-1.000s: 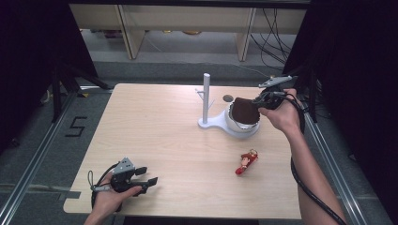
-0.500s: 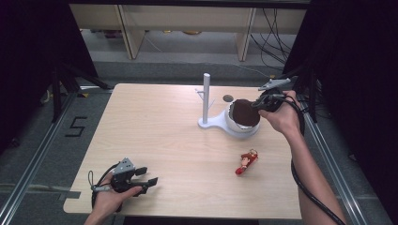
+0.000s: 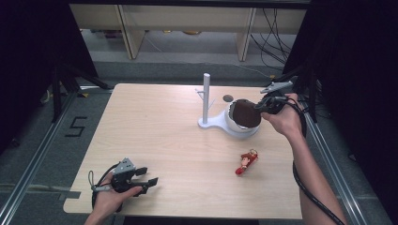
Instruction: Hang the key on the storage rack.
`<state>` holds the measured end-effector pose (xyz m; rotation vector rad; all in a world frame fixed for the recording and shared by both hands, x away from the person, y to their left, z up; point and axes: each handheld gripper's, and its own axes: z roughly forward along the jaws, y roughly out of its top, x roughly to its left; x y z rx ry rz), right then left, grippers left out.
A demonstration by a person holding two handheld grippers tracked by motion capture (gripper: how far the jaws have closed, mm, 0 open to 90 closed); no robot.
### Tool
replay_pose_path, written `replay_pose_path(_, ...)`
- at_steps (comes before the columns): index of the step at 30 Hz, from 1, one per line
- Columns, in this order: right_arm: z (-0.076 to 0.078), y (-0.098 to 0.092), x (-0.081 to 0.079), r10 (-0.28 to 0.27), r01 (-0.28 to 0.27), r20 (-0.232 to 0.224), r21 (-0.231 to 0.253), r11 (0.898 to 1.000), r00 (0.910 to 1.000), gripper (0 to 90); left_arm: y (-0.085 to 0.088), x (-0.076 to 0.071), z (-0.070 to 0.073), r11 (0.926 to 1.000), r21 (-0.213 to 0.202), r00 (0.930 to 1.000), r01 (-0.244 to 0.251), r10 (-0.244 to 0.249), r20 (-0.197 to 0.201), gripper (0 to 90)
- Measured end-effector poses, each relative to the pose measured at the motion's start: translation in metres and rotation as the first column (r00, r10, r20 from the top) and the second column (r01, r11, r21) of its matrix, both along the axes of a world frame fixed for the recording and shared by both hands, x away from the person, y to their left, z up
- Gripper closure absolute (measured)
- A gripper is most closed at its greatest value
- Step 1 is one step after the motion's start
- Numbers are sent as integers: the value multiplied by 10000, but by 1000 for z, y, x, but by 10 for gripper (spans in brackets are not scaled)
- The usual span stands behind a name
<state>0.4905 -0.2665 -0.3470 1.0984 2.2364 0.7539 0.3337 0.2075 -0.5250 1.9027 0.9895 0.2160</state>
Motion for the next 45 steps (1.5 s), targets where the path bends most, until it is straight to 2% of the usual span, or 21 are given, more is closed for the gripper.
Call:
replay_pose_path(2,-2,-1,1,103,-103,2,-113,9999,9999,810,0,0,0,10000,41,10000,9,-9,-15,313)
replay_pose_path(5,-7,1,2,-1,-1,-299,-64,10000,9996,809,-1,0,0,10000,-23,10000,35,-35,5,313)
replay_pose_path(11,-10,-1,6,115,-116,-188,-78,9999,9998,804,-1,0,0,10000,57,10000,69,-69,-51,313)
replay_pose_path(12,-9,1,6,73,-74,-292,-28,10000,9995,803,-1,0,0,10000,60,10000,66,-65,-51,313)
replay_pose_path(15,-10,4,11,427,-433,-185,-355,9984,9989,788,-1,1,0,10000,59,10000,65,-65,-62,313)
replay_pose_path(20,-12,6,16,447,-456,-239,-406,9981,9987,769,0,0,0,10000,57,10000,67,-67,-40,313)
replay_pose_path(24,-17,5,22,301,-316,-382,-374,9988,9988,688,0,0,0,10000,33,10000,20,-20,-84,313)
replay_pose_path(25,-21,3,24,261,-277,-481,-313,9991,9985,614,0,0,0,10000,-7,10000,21,-21,-76,313)
replay_pose_path(27,-22,3,25,144,-156,-509,-229,9996,9986,589,0,1,1,9999,75,9999,76,-76,-68,313)
replay_pose_path(29,-23,0,25,136,-147,-278,-364,9992,9995,552,-1,1,0,10000,-22,10000,8,-9,-66,313)
replay_pose_path(31,-24,0,24,-56,53,-332,-106,9999,9994,511,-1,1,0,10000,34,10000,74,-74,-5,313)
replay_pose_path(32,-25,-4,27,38,-40,-92,-228,9997,10000,441,-1,1,0,9999,39,9999,97,-97,-42,312)
replay_pose_path(35,-23,-6,25,-39,38,-60,-175,9998,10000,439,-3,0,0,9999,-46,9999,93,-92,48,312)
replay_pose_path(36,-20,-8,22,-184,184,-13,213,9996,9998,425,-2,1,0,10000,-26,9999,87,-87,58,312)
replay_pose_path(39,-18,-10,18,-184,181,57,483,9987,9998,415,-2,1,0,10000,-16,10000,31,-31,-37,311)
replay_pose_path(41,-15,-11,10,-485,502,-225,826,9953,9986,416,-2,1,0,10000,-67,10000,32,-32,53,311)
replay_pose_path(43,-14,-14,3,-610,636,-283,1012,9928,9977,425,-3,1,0,9999,-119,9999,16,-15,113,310)
replay_pose_path(45,-15,-16,-5,-752,819,-548,1330,9877,9957,454,-4,2,1,9999,-117,10000,-37,38,55,311)
